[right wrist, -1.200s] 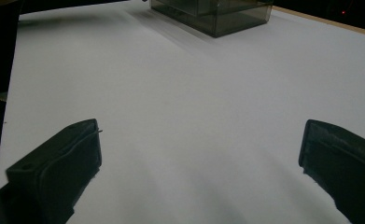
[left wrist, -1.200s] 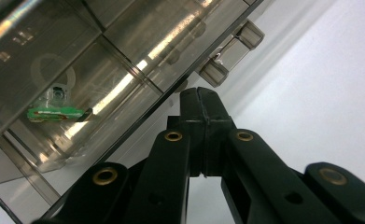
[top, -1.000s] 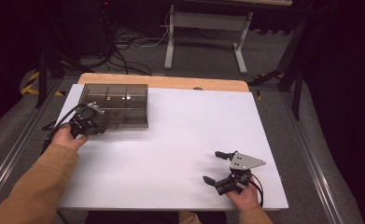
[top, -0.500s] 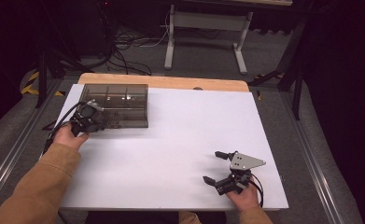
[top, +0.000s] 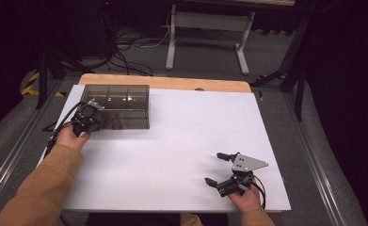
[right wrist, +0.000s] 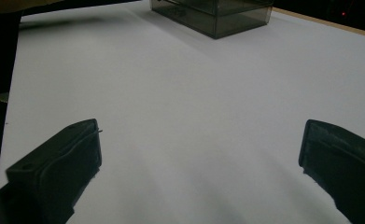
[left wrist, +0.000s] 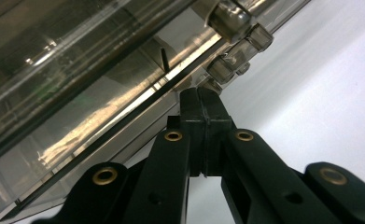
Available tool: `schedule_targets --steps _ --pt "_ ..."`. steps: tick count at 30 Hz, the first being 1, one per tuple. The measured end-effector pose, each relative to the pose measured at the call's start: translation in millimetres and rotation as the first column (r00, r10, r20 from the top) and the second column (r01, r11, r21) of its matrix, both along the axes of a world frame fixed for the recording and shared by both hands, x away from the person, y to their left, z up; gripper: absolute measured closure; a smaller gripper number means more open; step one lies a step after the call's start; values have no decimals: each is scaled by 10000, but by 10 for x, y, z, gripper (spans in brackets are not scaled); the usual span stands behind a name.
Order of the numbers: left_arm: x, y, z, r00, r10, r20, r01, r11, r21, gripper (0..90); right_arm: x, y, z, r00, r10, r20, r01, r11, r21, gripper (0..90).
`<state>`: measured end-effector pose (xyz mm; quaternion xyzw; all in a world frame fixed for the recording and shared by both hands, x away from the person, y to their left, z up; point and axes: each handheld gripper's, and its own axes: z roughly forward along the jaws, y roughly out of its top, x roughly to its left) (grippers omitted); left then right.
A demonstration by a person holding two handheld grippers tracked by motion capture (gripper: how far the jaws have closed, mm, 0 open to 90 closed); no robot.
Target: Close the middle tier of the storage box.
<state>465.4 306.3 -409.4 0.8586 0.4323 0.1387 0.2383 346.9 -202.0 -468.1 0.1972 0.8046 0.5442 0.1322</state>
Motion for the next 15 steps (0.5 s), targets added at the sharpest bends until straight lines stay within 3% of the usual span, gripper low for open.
schedule_targets --steps 3,15 --pt "14 -2 -8 10000 82 27 -82 9999 -119 900 -1 0 1 10000 -3 1 3 10000 -13 0" --pt "-3 -34 2 9997 261 15 -261 9996 93 900 0 -1 0 10000 6 -2 -6 10000 9 0"
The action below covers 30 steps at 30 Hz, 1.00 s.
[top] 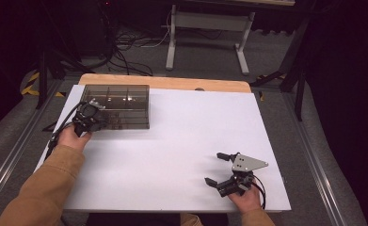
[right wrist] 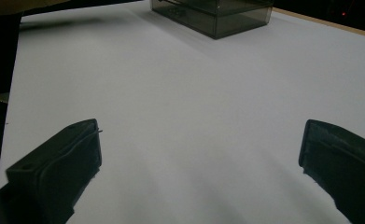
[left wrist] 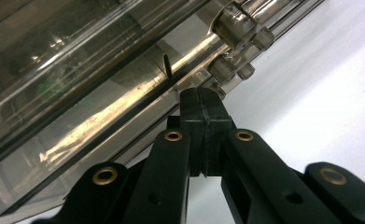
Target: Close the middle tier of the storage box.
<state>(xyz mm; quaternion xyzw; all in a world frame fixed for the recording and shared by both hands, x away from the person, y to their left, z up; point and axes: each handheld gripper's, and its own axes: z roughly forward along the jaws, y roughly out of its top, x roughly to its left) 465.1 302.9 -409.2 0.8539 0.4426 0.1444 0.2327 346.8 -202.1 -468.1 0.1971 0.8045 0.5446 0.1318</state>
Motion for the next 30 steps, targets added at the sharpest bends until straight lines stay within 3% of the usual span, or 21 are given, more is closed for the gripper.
schedule_targets --steps 12,19,30 --pt "-96 2 85 9994 -347 -74 346 9994 -85 802 0 1 0 10000 3 9 -3 10000 -9 0" --pt "-167 19 160 9977 -677 -102 669 9955 -669 576 0 3 -1 10000 1 10 -1 10000 -30 0" --pt "-315 10 284 9931 -1133 305 1164 9834 -1392 376 -1 1 0 10000 8 11 -8 10000 -26 0"
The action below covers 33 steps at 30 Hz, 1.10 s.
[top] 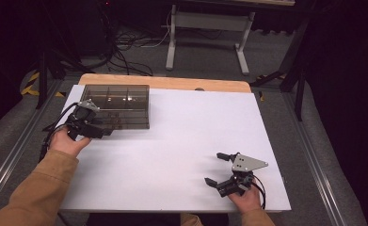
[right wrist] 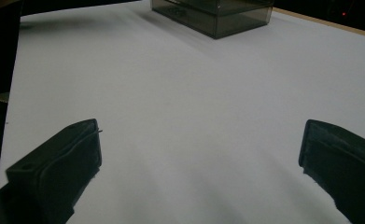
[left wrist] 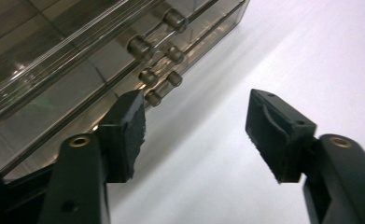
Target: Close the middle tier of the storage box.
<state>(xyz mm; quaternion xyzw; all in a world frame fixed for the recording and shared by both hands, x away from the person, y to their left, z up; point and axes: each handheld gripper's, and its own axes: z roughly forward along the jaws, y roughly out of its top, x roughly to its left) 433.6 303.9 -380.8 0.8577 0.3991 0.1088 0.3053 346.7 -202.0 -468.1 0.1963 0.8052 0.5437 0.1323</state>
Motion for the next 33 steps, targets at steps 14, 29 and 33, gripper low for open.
schedule_targets --steps 14,29,33 --pt "-232 -128 90 9971 -562 514 584 9974 -422 36 1 -1 -1 10000 -37 -19 37 10000 26 0" --pt "-599 -236 11 9778 -1004 1840 1326 9762 -1719 2 0 -2 -1 10000 -36 -16 36 10000 32 0" --pt "-718 -252 -100 9622 -1056 2511 1655 9588 -2310 2 0 0 -1 10000 -37 -18 37 10000 16 0"
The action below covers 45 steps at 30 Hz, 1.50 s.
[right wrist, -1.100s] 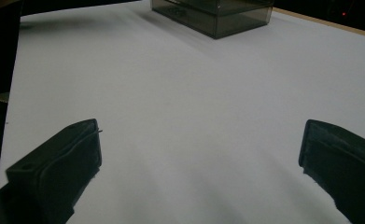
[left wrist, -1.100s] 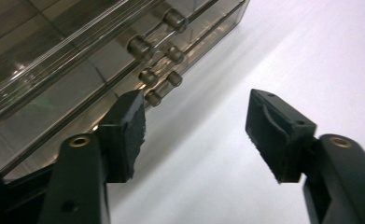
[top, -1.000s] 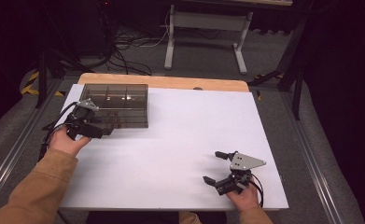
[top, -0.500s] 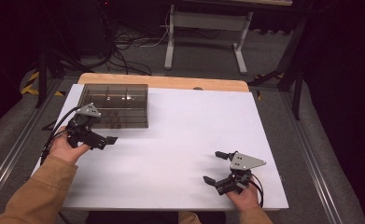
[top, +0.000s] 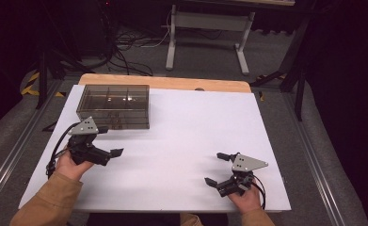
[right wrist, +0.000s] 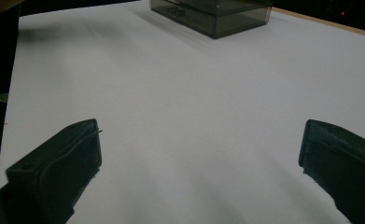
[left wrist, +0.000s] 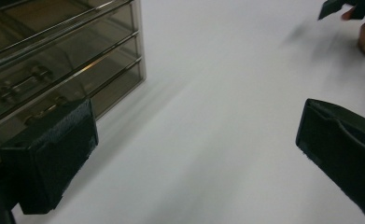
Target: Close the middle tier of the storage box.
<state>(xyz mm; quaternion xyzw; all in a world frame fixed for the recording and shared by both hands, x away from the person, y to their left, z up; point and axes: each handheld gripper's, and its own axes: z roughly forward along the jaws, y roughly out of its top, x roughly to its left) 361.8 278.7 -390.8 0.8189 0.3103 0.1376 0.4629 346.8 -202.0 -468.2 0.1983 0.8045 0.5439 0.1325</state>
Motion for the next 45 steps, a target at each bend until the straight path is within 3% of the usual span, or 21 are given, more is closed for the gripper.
schedule_targets --steps 9,13,21,31,35,43,45 --pt "-165 -18 -177 9990 -299 320 329 9945 -991 2 -2 -1 0 10000 17 3 -17 10000 5 0" --pt "-220 -20 -273 9988 -287 390 331 9924 -1187 4 -2 -1 1 10000 25 2 -25 10000 7 0" --pt "-330 -20 -515 9972 88 746 2 9929 -1191 3 -3 1 0 10000 32 10 -32 10000 -13 0" --pt "-395 -21 -670 9966 85 825 17 9926 -1218 3 -7 -1 1 10000 73 -2 -73 10000 4 0" --pt "-436 -20 -719 9966 -8 821 111 9921 -1247 3 -9 -2 1 9999 125 -2 -125 9999 10 0" --pt "-447 -5 -750 9944 412 969 -291 9920 -1230 3 -13 4 1 9998 209 -7 -209 9998 3 0" --pt "-441 -13 -756 9948 287 982 -170 9929 -1175 3 -14 4 1 9998 223 -11 -223 9998 -4 0"
